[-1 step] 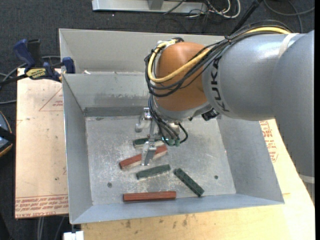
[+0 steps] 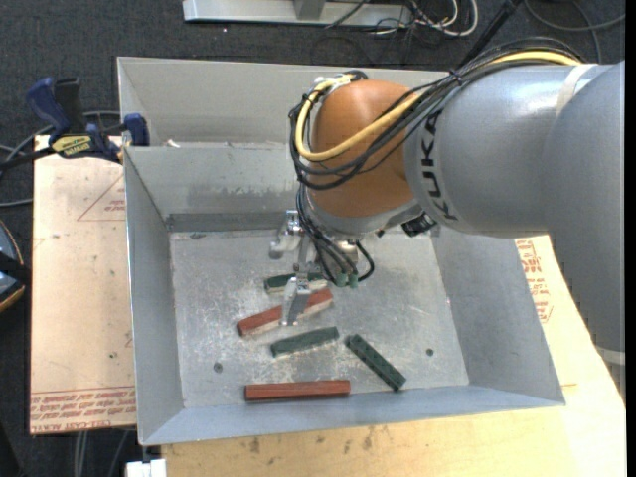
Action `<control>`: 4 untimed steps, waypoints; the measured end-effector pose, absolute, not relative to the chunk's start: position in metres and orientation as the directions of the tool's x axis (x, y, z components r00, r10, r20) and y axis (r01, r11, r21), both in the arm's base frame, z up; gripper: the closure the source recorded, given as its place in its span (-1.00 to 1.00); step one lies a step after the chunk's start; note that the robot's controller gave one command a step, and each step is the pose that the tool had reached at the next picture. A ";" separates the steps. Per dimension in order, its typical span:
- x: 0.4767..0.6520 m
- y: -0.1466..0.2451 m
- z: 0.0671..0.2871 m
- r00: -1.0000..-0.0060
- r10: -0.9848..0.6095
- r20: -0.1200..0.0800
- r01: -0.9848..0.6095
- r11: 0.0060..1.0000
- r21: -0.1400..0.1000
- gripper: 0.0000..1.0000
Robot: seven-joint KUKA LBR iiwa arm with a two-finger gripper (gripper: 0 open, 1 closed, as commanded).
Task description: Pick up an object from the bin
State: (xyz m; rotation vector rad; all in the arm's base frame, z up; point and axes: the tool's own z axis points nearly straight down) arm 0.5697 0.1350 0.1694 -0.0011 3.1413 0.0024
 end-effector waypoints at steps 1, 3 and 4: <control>0.587 0.121 0.114 -0.996 -0.095 -0.005 -0.095 0.996 0.001 -1.00; 0.603 0.106 0.076 -0.991 -0.134 -0.004 -0.134 0.991 0.006 -1.00; 0.601 0.108 0.078 -0.991 -0.133 -0.009 -0.133 0.991 0.002 -1.00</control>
Offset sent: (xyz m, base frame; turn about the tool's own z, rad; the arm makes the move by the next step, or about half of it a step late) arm 0.0248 -0.0306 -0.0994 -0.1334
